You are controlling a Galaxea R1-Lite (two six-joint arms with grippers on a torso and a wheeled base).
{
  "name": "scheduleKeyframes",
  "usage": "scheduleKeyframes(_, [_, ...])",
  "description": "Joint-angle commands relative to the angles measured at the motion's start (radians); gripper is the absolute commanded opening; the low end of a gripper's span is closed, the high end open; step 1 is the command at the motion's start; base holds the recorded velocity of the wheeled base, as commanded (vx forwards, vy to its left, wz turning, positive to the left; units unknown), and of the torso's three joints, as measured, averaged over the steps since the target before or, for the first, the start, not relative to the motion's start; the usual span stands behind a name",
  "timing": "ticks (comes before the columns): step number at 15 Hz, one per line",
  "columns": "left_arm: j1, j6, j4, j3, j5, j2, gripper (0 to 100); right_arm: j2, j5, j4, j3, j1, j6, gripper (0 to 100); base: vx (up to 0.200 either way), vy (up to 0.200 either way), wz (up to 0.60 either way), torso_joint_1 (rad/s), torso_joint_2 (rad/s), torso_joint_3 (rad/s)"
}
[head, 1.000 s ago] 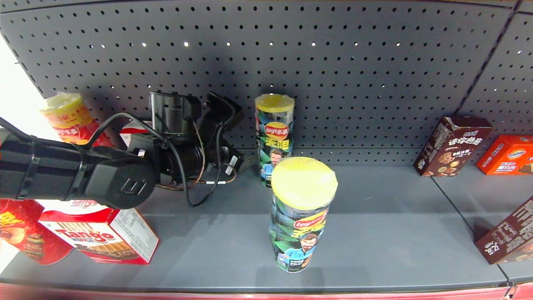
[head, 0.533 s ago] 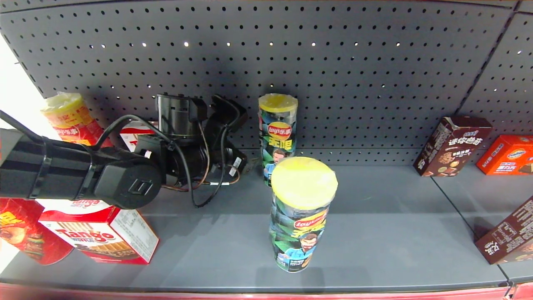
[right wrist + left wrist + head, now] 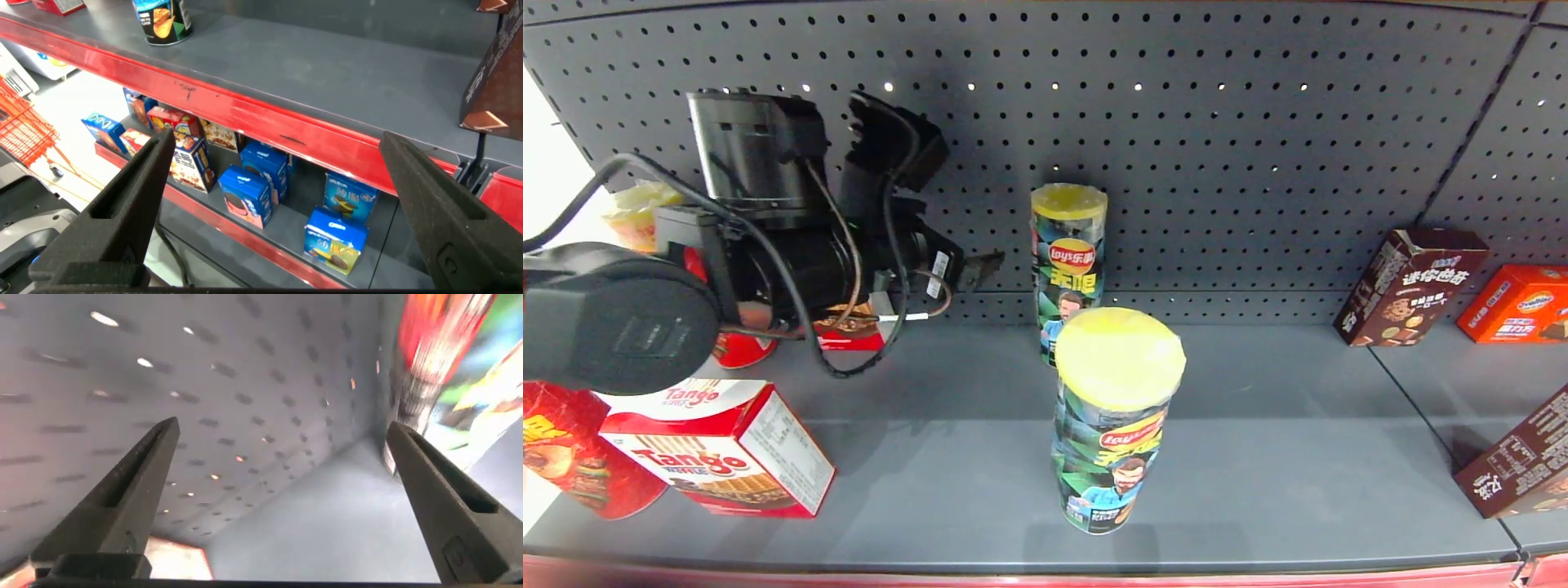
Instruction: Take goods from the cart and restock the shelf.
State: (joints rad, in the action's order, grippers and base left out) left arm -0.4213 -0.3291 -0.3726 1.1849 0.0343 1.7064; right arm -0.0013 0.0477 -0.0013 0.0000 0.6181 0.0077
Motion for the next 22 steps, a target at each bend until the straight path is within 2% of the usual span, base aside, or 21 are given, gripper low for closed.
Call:
scheduleKeyframes(1, [-0.010,0.065,-0.005,-0.065,0.006,-0.142,100,0.001,0.000,0.000,0.000,0.002,0.000,100,0.000,0.000,0.00,0.000,0.00,0.000])
scheduleKeyframes(2, [-0.021,0.090,-0.009,-0.111,0.009,-0.192,100,0.001,0.000,0.000,0.000,0.000,0.000,100,0.000,0.000,0.00,0.000,0.00,0.000])
scheduleKeyframes(3, [-0.027,0.096,-0.011,-0.172,0.013,-0.257,100,0.001,0.000,0.000,0.000,0.000,0.000,100,0.000,0.000,0.00,0.000,0.00,0.000])
scheduleKeyframes(4, [-0.030,0.099,-0.011,-0.202,0.010,-0.294,100,0.001,0.000,0.000,0.000,0.000,0.000,100,0.000,0.000,0.00,0.000,0.00,0.000])
scheduleKeyframes(5, [-0.053,0.101,-0.009,-0.274,0.010,-0.390,100,0.001,0.000,0.000,0.000,0.000,0.000,100,0.000,0.000,0.00,0.000,0.00,0.000])
scheduleKeyframes(8, [-0.082,0.101,-0.009,-0.335,0.015,-0.533,100,0.001,0.000,0.000,0.000,0.000,0.000,100,0.000,0.000,0.00,0.000,0.00,0.000])
scheduleKeyframes(9, [-0.097,0.101,-0.008,-0.383,0.015,-0.625,100,0.001,0.000,0.000,0.000,0.000,0.000,100,0.000,0.000,0.00,0.000,0.00,0.000])
scheduleKeyframes(11, [-0.099,0.101,0.001,-0.499,0.016,-0.809,100,0.001,0.000,0.000,0.000,0.000,0.000,100,0.000,0.000,0.00,0.000,0.00,0.000])
scheduleKeyframes(12, [-0.079,0.102,0.003,-0.567,0.015,-0.907,100,0.001,0.000,0.000,0.000,0.000,0.000,100,0.000,0.000,0.00,0.000,0.00,0.000])
scheduleKeyframes(14, [0.044,0.114,0.003,-0.688,0.012,-1.111,100,0.001,0.000,0.000,0.000,0.002,0.000,100,0.000,0.000,0.00,0.000,0.00,0.000])
scheduleKeyframes(16, [0.102,0.147,0.001,-0.780,0.009,-1.205,100,0.001,0.000,0.000,0.000,0.002,0.000,100,0.000,0.000,0.00,0.000,0.00,0.000])
scheduleKeyframes(17, [0.142,0.148,-0.009,-0.834,0.007,-1.242,100,0.001,0.000,0.000,0.000,0.000,0.000,100,0.000,0.000,0.00,0.000,0.00,0.000])
scheduleKeyframes(19, [0.277,0.153,-0.037,-0.958,-0.051,-1.343,100,0.001,0.000,0.000,0.000,0.000,0.000,100,0.000,0.000,0.00,0.000,0.00,0.000])
scheduleKeyframes(22, [0.417,0.214,-0.042,-1.102,-0.137,-1.507,100,0.001,0.000,0.000,0.000,0.002,0.000,100,0.000,0.000,0.00,0.000,0.00,0.000])
